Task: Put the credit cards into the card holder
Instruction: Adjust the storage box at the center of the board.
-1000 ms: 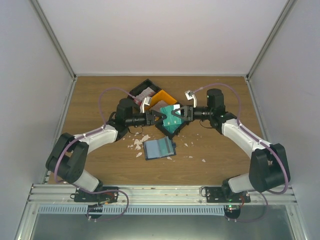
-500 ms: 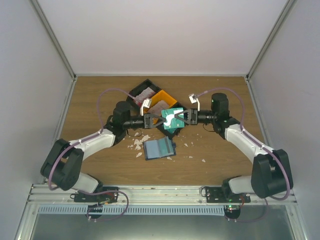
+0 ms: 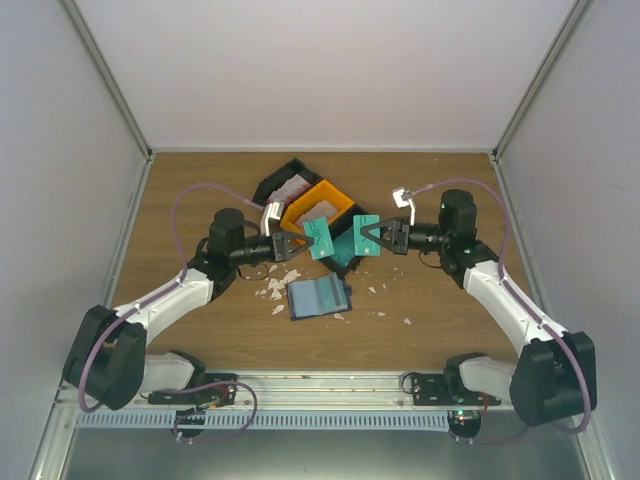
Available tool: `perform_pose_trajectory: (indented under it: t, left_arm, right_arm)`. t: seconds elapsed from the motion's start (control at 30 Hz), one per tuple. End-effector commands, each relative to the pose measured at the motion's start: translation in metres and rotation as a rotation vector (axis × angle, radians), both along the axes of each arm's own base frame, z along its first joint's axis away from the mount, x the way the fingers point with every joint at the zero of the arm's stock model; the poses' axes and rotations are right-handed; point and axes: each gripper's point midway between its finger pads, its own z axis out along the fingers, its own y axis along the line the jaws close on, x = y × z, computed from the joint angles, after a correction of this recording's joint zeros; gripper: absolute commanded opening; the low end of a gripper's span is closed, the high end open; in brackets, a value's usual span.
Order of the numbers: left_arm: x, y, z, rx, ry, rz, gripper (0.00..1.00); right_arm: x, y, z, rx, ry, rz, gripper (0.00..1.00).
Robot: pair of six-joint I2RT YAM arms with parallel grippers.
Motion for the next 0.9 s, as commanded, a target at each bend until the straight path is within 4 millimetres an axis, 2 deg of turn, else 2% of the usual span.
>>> perform_pose_trajectory:
  t: [0.0, 0.13, 0.3, 0.37, 0.47, 0.6, 0.87]
  left_arm:
    - [-0.013, 0.015, -0.037, 0.109, 0.059, 0.055, 0.0]
    - [-0.035, 0.024, -0.08, 0.165, 0.157, 0.085, 0.0]
    - [-0.051, 0.028, -0.114, 0.179, 0.234, 0.121, 0.0]
    - [-0.054, 0.028, -0.122, 0.173, 0.255, 0.128, 0.0]
    - [-0.056, 0.029, -0.133, 0.169, 0.283, 0.143, 0.0]
    - [-0.055, 0.028, -0.142, 0.168, 0.318, 0.151, 0.0]
    - [-0.052, 0.023, -0.154, 0.151, 0.383, 0.158, 0.0]
  right_arm:
    - [0.009, -0.011, -0.024, -0.144, 0.016, -0.126, 0.0]
    - [-0.002, 0.003, -0.054, -0.3, 0.028, -0.155, 0.01]
    - [-0.024, 0.029, -0.099, -0.471, 0.054, -0.154, 0.01]
    - [-0.03, 0.038, -0.119, -0.538, 0.071, -0.145, 0.01]
    - [-0.029, 0.043, -0.146, -0.635, 0.098, -0.171, 0.0]
    - [-0.026, 0.047, -0.171, -0.731, 0.127, -0.181, 0.01]
    - [-0.028, 0.051, -0.199, -0.81, 0.189, -0.126, 0.02]
